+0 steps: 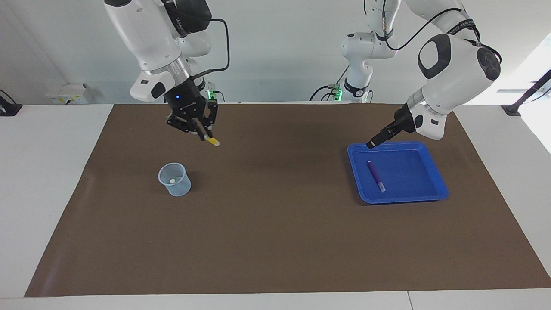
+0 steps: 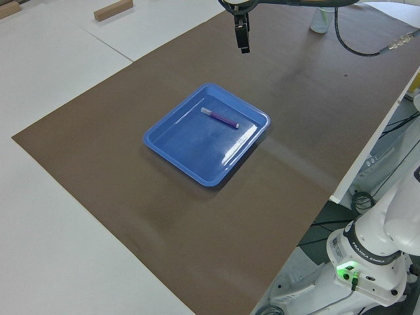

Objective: Right arm passes pens to left for tray arrangement
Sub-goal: 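Carry the yellow pen from the cup toward the left gripper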

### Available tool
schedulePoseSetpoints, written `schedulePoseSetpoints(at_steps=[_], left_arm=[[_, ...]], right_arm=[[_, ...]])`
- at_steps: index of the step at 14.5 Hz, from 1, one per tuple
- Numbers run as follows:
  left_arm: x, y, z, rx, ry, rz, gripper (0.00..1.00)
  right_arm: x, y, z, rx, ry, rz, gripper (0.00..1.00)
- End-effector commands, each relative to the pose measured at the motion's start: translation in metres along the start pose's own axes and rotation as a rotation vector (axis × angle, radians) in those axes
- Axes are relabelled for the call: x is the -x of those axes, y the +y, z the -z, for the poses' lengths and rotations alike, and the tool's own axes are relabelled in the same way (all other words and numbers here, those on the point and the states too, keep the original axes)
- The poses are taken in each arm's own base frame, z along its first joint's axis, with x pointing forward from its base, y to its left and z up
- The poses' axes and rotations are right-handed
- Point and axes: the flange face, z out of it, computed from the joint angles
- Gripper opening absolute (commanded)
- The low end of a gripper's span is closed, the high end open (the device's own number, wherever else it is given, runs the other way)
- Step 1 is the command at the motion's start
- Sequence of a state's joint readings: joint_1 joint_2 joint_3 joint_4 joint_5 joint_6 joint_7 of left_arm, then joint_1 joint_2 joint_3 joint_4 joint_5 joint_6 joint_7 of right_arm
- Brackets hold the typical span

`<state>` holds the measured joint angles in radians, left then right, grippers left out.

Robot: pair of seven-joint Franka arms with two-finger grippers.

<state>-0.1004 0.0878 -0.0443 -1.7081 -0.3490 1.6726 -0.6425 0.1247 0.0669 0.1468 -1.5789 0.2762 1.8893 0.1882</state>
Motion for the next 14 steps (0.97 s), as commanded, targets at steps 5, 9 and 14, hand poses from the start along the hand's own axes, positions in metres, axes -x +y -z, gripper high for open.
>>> schedulePoseSetpoints(at_steps=[5,9,14], left_arm=[[0.012,0.003,0.006,0.017,-0.006,0.064,1.00],[0.030,0.015,0.031,0.136,-0.046,0.443,1.00],[0.061,0.037,0.060,0.251,-0.044,0.885,1.00]], right_arm=[[0.031,-0.108,-0.043,-0.235,0.131,-0.570,0.00],[0.057,-0.163,-0.067,-0.394,0.179,-0.824,0.00],[0.071,-0.192,-0.073,-0.566,0.193,-1.071,0.00]])
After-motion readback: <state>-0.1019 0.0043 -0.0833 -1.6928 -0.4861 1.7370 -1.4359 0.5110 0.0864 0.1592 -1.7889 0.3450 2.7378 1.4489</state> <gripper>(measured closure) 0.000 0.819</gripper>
